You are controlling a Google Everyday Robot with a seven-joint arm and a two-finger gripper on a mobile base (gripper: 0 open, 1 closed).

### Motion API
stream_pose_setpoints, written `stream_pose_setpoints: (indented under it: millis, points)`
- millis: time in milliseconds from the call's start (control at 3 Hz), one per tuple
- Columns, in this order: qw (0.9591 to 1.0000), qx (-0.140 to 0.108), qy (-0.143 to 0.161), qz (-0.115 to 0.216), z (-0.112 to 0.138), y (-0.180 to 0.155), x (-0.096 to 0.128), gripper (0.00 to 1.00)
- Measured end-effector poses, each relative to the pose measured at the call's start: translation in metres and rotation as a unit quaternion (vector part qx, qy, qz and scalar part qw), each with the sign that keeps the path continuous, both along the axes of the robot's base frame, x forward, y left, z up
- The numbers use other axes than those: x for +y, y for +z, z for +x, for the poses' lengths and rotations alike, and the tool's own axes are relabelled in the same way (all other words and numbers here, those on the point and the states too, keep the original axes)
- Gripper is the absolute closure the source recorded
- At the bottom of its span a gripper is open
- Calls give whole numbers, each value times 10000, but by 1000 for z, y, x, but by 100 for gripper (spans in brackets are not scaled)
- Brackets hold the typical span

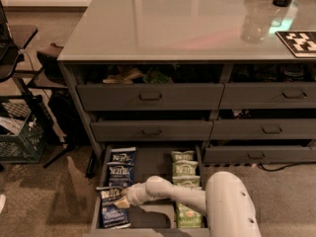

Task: Pick blue chip bag from bottom drawer and place on counter

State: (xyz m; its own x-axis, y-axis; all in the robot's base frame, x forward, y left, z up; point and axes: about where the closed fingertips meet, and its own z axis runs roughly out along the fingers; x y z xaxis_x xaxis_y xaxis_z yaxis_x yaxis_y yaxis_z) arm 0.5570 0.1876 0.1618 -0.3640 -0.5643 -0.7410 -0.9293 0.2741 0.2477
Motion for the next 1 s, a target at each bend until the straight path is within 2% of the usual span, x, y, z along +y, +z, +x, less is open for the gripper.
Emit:
stream_pose_setpoints:
  millis: [667,1000]
  points:
    - [10000,50,-85,11,-2,-3,-3,99]
    - [9994,115,-200,242,1,15,-28,100]
